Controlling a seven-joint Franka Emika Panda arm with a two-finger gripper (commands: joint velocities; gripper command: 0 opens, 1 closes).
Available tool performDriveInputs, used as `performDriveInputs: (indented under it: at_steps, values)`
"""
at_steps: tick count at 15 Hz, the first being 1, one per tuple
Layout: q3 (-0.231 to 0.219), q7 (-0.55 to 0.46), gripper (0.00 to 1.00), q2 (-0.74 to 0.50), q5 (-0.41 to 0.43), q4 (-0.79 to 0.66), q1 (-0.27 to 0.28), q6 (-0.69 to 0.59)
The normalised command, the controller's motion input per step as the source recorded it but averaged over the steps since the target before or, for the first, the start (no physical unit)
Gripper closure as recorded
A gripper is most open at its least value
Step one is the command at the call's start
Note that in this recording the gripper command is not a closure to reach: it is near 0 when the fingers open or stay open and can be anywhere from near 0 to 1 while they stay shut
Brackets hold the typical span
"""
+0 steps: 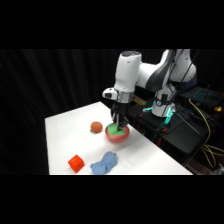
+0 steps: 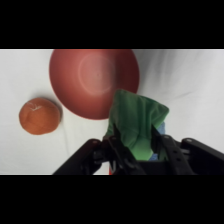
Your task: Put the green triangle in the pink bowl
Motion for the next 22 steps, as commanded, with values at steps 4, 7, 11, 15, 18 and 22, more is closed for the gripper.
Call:
performDriveInputs:
  at_steps: [4,7,11,15,18,22]
  values:
    - [-0.013,0.02,1.0,-0.14,0.109,-0.24,-0.122,0.2]
    - [-0.01,0.03,1.0,-0.11,0.139,-0.24,-0.064,0.2]
    - [0.0,0.03,0.0,-0.14,0.136,-0.19,-0.027,0.15]
    - [0.013,0.02,0.0,-0.14,0.134,-0.1,-0.009,0.09]
    - [0.013,0.02,0.0,-0.13,0.114,-0.07,-0.008,0.08]
    - [0.012,0.01,0.0,-0.12,0.099,-0.06,-0.01,0.08]
